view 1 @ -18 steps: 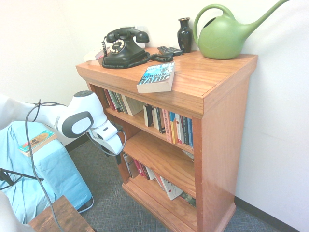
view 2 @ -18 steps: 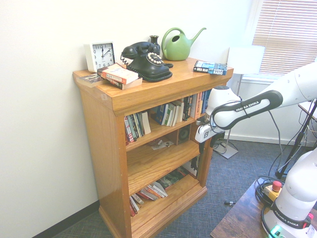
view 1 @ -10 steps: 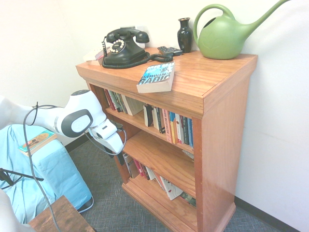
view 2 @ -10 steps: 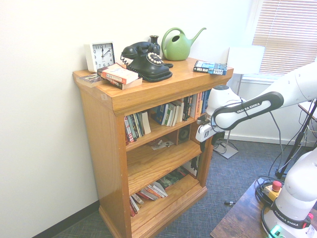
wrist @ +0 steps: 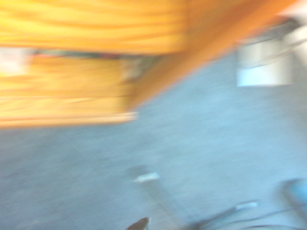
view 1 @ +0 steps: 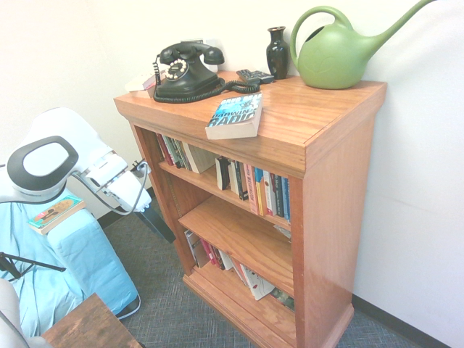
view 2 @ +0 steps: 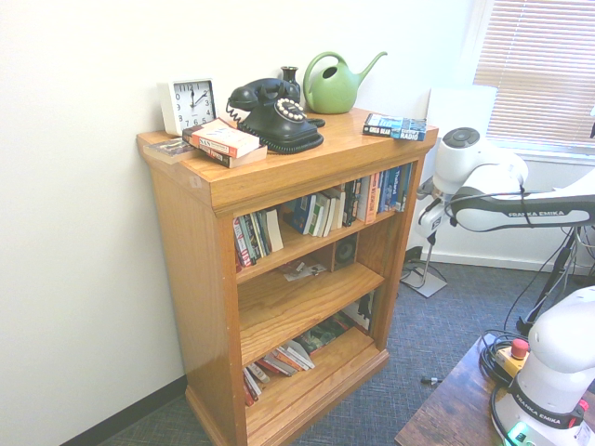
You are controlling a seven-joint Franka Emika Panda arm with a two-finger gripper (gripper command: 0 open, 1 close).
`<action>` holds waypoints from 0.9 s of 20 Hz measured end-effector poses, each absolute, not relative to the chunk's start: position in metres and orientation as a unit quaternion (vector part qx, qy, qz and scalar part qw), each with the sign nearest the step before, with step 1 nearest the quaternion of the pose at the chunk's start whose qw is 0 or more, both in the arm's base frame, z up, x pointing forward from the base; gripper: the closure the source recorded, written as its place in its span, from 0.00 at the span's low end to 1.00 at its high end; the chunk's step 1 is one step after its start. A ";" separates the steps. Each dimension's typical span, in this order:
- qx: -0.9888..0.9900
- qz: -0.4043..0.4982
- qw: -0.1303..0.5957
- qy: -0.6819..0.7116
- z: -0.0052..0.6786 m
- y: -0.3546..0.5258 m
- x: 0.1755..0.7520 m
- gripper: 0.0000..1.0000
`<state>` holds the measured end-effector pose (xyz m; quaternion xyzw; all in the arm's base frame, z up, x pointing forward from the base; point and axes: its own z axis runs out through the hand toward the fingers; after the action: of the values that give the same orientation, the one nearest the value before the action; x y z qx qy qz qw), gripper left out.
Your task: Put the book on the shelf
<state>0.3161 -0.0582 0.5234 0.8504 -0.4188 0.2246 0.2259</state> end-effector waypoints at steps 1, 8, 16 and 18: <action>0.843 0.243 0.248 -0.410 0.537 -0.065 0.312 0.00; 0.803 0.335 0.392 -0.299 0.592 -0.102 0.333 0.00; 0.760 0.411 0.466 -0.189 0.601 -0.091 0.371 0.00; 0.759 0.424 0.464 -0.172 0.602 -0.093 0.376 0.00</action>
<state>0.3757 -0.0934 0.6017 0.7587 -0.1715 0.4241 0.4637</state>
